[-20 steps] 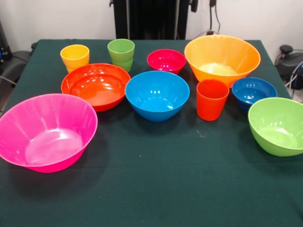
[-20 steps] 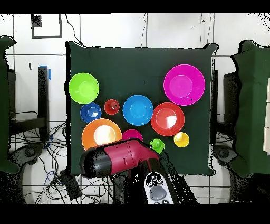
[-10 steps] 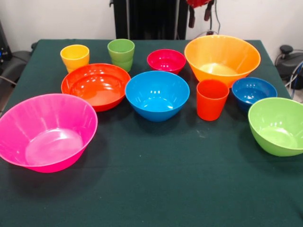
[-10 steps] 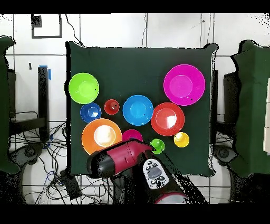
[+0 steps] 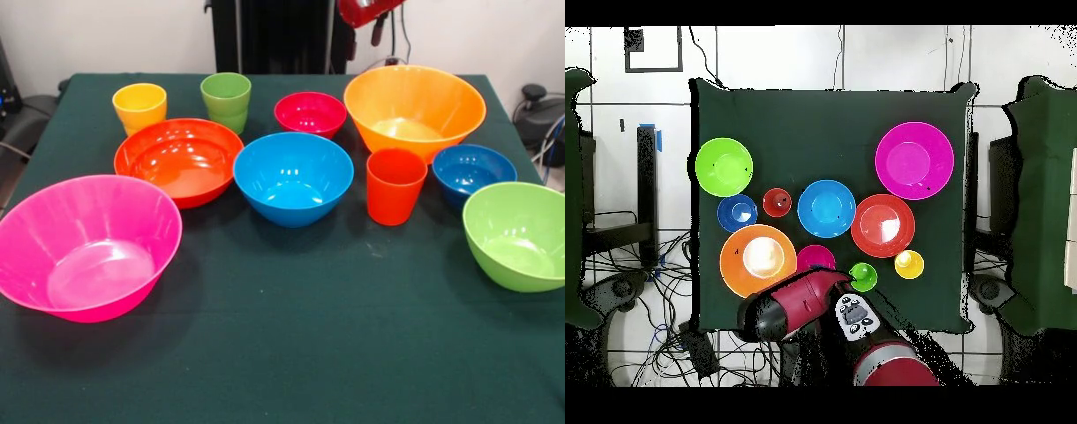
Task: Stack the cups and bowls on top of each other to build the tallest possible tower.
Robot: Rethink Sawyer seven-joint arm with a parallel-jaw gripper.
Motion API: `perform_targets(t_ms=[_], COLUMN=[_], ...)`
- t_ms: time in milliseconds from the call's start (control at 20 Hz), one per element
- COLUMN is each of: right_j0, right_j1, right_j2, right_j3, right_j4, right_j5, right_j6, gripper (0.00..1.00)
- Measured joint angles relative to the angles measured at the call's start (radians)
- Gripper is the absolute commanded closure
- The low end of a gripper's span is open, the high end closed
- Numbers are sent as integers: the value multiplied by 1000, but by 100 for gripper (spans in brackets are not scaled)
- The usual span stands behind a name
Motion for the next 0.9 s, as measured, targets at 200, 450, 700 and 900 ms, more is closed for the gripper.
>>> perform_targets(t_ms=[200, 450, 700, 900], right_j0=[-5, -15, -27, -34], right_j1=[14, 37, 70, 93], right_j2=[-17, -53, -83, -104], right_j3=[0, -3, -15, -33], right_j4=[-33, -81, -128, -158], right_j5=[0, 0, -13, -38], right_j6=[0, 0, 0, 0], gripper=[0, 0, 0, 0])
